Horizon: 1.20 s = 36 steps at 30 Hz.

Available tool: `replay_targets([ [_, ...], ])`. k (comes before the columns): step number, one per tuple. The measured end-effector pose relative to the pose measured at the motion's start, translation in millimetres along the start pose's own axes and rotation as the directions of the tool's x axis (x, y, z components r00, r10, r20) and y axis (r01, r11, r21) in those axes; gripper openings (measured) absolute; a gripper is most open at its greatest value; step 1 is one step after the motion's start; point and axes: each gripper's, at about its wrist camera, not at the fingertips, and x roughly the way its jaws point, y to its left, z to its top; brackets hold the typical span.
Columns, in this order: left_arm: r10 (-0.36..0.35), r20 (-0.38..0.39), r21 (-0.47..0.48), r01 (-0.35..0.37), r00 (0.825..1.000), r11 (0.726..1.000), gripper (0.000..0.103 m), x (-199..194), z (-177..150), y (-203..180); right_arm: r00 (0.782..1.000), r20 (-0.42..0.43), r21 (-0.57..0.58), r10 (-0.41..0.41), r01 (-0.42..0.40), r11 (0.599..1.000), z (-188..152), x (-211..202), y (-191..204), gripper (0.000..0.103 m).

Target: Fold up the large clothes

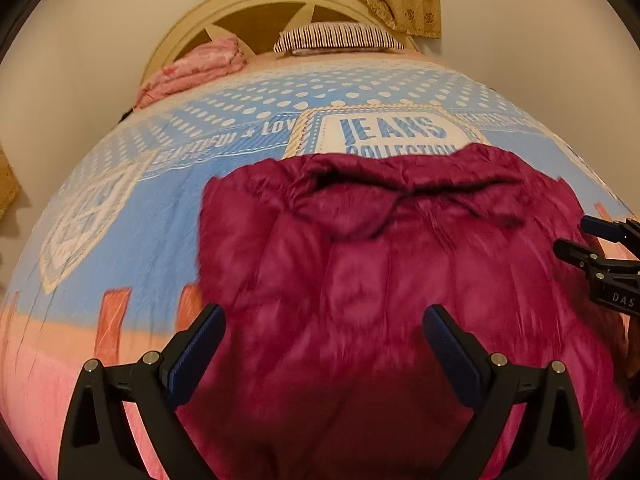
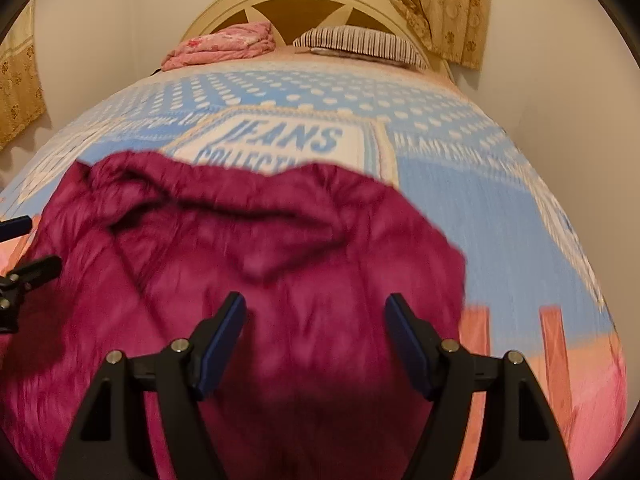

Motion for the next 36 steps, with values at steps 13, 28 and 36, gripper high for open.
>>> replay_targets([
  [13,0.0,0.0,-0.077,0.0,1.0,0.997,0.1,-52.0,-81.5,21.5,1.0,-0.008,0.111,-0.009,0.01,0.994,-92.8,-60.8,-14.8,0.081],
  [28,0.037,-0.027,-0.158,-0.041,0.999,0.987,0.1,-105.1,-176.6,56.9,0.999,-0.036,0.19,-0.024,0.031,0.981,-174.3,-115.6,-23.8,0.083],
  [36,0.05,-0.027,-0.126,-0.053,0.998,0.991,0.1,-125.8,-208.0,57.2,0.998,-0.038,0.195,-0.039,0.046,0.98,-207.3,-141.5,-15.2,0.084],
])
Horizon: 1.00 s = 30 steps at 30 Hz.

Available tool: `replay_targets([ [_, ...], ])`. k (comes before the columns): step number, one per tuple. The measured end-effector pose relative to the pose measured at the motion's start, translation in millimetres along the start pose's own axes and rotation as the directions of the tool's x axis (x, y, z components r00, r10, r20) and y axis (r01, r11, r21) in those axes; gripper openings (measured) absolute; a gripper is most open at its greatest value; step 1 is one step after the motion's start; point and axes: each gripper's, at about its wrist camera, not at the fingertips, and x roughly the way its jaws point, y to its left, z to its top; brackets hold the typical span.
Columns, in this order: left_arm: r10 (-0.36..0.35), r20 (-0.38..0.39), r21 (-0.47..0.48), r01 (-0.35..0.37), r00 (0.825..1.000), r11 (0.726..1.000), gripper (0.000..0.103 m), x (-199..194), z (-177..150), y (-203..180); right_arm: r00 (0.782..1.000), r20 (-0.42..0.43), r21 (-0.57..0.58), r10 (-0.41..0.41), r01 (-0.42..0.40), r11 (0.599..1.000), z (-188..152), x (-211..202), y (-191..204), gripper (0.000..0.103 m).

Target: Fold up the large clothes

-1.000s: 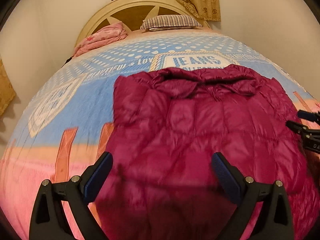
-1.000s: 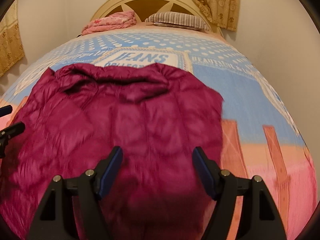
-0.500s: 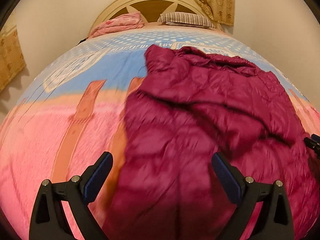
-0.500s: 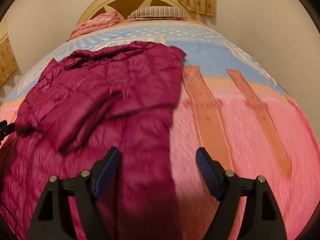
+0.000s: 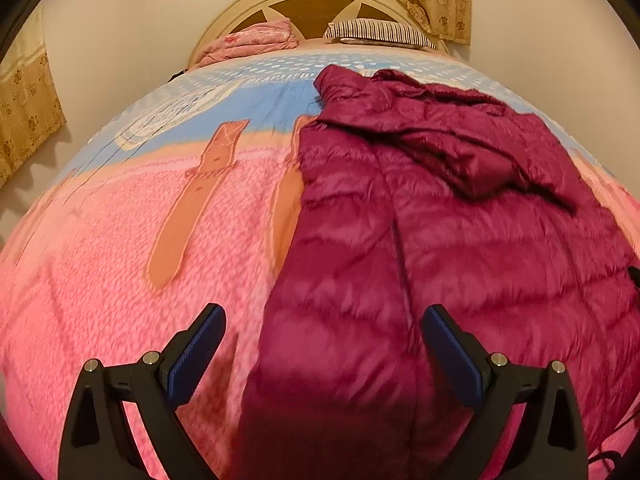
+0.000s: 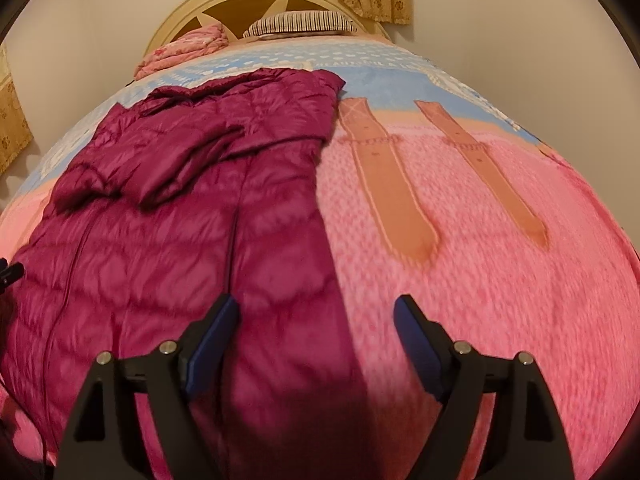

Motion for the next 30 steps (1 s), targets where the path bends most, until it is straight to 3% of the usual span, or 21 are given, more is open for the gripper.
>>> replay_targets([
  [14,-0.04,-0.029,-0.011,0.04,0.999,0.999,0.1,-26.7,-49.0,17.7,1.0,0.019,-0.002,0.017,-0.017,1.0,-56.1,-39.0,0.6,0.084],
  [22,-0.073,-0.033,-0.016,0.073,0.997,0.997,0.099,-31.6,-60.5,15.2,0.999,0.014,-0.009,0.033,-0.033,0.999,-78.0,-50.8,1.5,0.084],
  [25,-0.082,-0.037,-0.013,0.081,0.996,0.997,0.097,-33.0,-63.7,13.9,0.999,0.017,-0.012,0.045,-0.044,0.999,-81.0,-53.9,2.6,0.075],
  [29,-0.102,-0.033,-0.004,0.102,0.994,0.995,0.08,-38.2,-65.7,12.1,0.997,0.022,-0.016,0.08,-0.08,0.997,-82.4,-56.8,3.8,0.056],
  [30,-0.098,-0.028,-0.001,0.098,0.995,0.995,0.072,-39.5,-65.6,11.8,0.996,0.023,-0.015,0.091,-0.091,0.996,-82.6,-57.4,4.4,0.053],
])
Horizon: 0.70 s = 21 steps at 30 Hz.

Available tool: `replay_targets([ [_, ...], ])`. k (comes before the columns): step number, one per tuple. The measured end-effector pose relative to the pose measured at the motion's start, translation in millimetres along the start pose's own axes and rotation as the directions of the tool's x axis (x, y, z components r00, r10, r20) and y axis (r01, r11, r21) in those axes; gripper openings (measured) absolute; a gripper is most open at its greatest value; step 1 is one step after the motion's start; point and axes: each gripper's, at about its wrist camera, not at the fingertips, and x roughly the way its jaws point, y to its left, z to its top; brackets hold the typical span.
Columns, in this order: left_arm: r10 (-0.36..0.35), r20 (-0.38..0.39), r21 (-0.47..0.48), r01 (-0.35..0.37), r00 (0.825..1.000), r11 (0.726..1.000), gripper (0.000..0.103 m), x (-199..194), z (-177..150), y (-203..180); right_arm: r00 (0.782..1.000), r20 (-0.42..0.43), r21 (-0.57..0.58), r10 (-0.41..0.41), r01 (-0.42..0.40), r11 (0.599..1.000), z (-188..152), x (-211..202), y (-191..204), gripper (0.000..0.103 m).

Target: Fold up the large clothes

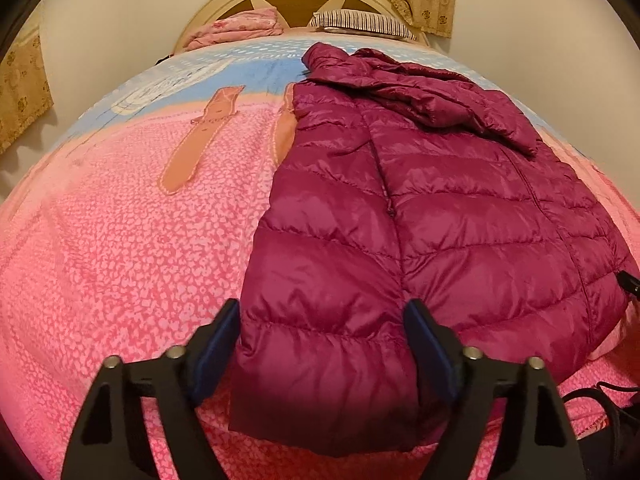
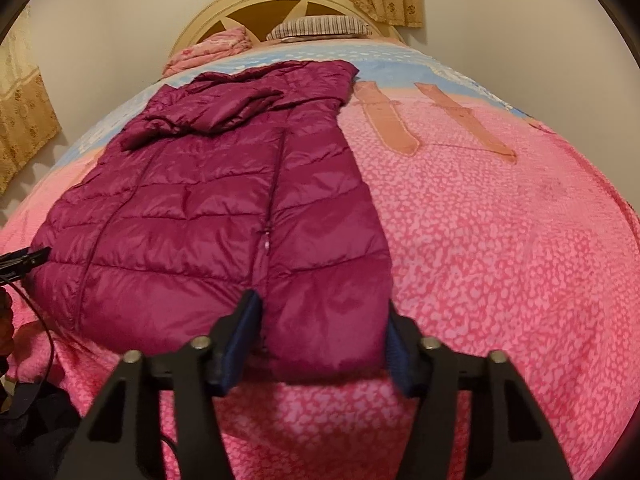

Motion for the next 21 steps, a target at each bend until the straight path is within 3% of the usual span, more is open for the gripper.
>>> replay_targets([
  [1,0.011,0.009,0.004,-0.011,1.0,1.0,0.066,-1.9,0.1,-0.3,1.0,0.002,-0.002,0.012,-0.012,1.0,0.0,-0.5,0.8,0.044],
  [3,0.011,0.022,0.032,-0.011,1.0,0.999,0.031,-6.0,0.9,-3.0,0.999,0.007,-0.008,0.044,-0.044,0.999,-0.4,-2.1,3.9,0.029],
  [4,0.01,0.025,0.042,-0.011,1.0,0.999,0.025,-7.5,1.3,-4.0,0.998,0.012,-0.009,0.054,-0.054,0.999,-0.5,-3.4,5.5,0.023],
  [5,0.01,0.036,0.055,-0.012,0.999,0.998,0.011,-10.8,1.8,-5.6,0.998,0.017,-0.01,0.059,-0.058,0.998,-1.0,-4.7,7.2,0.019],
  [12,-0.034,0.154,0.101,0.018,0.988,0.995,0.005,-57.0,12.6,-11.8,0.993,0.088,-0.002,0.081,-0.081,0.997,6.6,-29.6,7.8,0.013],
  [21,-0.125,0.311,0.096,0.1,0.942,0.99,0.004,-144.4,34.0,1.3,0.965,0.222,-0.012,0.142,-0.143,0.99,27.0,-111.9,7.6,0.009],
])
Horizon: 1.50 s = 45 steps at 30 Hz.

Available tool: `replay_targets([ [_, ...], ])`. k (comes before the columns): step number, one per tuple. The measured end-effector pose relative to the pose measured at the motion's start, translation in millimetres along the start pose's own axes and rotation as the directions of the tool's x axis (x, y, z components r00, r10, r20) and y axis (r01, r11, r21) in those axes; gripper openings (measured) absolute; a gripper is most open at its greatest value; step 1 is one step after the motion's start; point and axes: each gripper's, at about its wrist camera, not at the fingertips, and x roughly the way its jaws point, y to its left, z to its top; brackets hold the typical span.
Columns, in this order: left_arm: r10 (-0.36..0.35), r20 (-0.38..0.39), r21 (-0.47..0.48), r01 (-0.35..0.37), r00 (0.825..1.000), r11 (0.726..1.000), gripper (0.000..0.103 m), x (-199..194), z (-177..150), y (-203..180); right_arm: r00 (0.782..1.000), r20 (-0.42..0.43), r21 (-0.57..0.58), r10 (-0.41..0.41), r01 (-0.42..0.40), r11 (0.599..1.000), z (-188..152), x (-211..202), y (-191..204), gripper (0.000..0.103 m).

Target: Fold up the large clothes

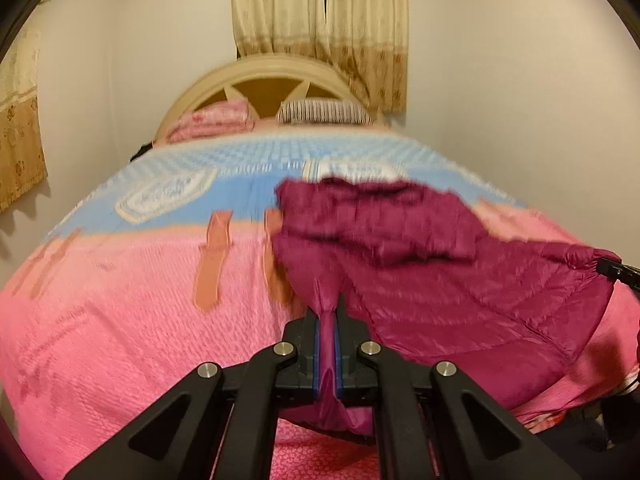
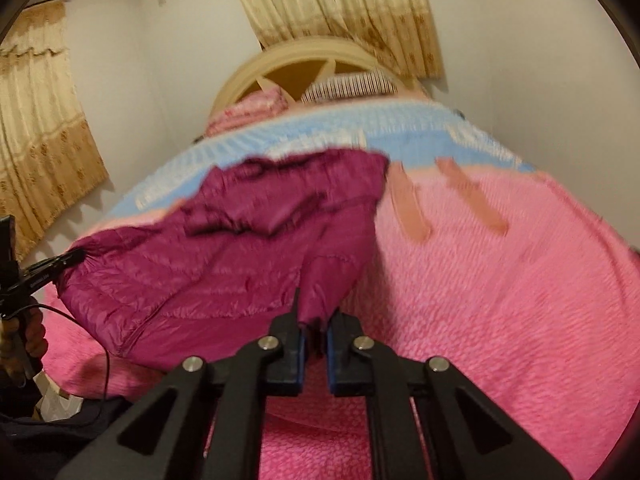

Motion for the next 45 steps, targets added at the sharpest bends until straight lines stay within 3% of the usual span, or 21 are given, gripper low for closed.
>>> replay_targets([
  [5,-0.034,0.08,0.002,0.034,0.996,0.999,0.004,-49.0,22.3,-0.5,0.993,0.118,-0.052,0.006,0.0,0.999,21.6,-60.0,18.8,0.009],
  [11,-0.042,0.081,-0.02,0.044,0.996,0.999,0.004,-55.3,36.8,5.4,0.973,0.228,-0.068,0.022,-0.007,0.998,44.8,-90.0,24.6,0.009],
  [16,-0.015,0.051,-0.024,0.016,0.999,1.0,0.004,7.1,63.0,9.6,0.974,0.226,-0.024,0.008,-0.002,1.0,74.7,-38.4,3.1,0.008],
  [20,0.033,0.034,-0.027,-0.032,0.999,0.999,0.004,75.3,82.1,9.5,0.975,0.216,-0.006,-0.06,0.063,0.998,105.5,23.5,-3.6,0.008],
  [26,0.026,-0.049,-0.079,-0.03,0.998,0.996,0.008,161.8,99.9,21.5,0.981,0.165,0.046,-0.102,0.096,0.994,140.4,103.5,-19.2,0.008],
  [31,0.047,-0.094,-0.165,-0.063,0.994,0.984,0.027,203.5,103.8,40.2,0.98,0.132,0.062,-0.15,0.143,0.988,151.8,148.3,-33.6,0.008],
  [32,0.074,-0.091,-0.185,-0.09,0.993,0.979,0.048,206.3,104.8,45.4,0.979,0.122,0.065,-0.165,0.158,0.985,153.1,158.2,-37.1,0.008],
  [33,0.108,-0.08,-0.203,-0.122,0.991,0.971,0.076,207.3,105.8,50.6,0.978,0.11,0.074,-0.178,0.17,0.983,154.3,168.6,-41.7,0.008],
  [35,0.164,-0.035,-0.248,-0.168,0.986,0.954,0.094,206.7,106.5,61.6,0.978,0.092,0.085,-0.185,0.177,0.98,154.5,183.0,-47.5,0.008],
  [37,0.174,-0.026,-0.275,-0.174,0.984,0.945,0.095,214.5,106.5,68.7,0.978,0.079,0.079,-0.194,0.188,0.979,154.5,199.6,-50.1,0.008],
  [41,0.302,-0.02,-0.284,-0.295,0.953,0.912,0.095,220.5,110.4,64.5,0.969,0.068,0.052,-0.236,0.233,0.971,158.9,229.7,-48.2,0.008],
  [45,0.325,0.027,-0.233,-0.31,0.945,0.922,0.095,227.0,113.5,36.7,0.961,0.047,0.031,-0.273,0.272,0.962,165.4,263.1,-50.1,0.008],
])
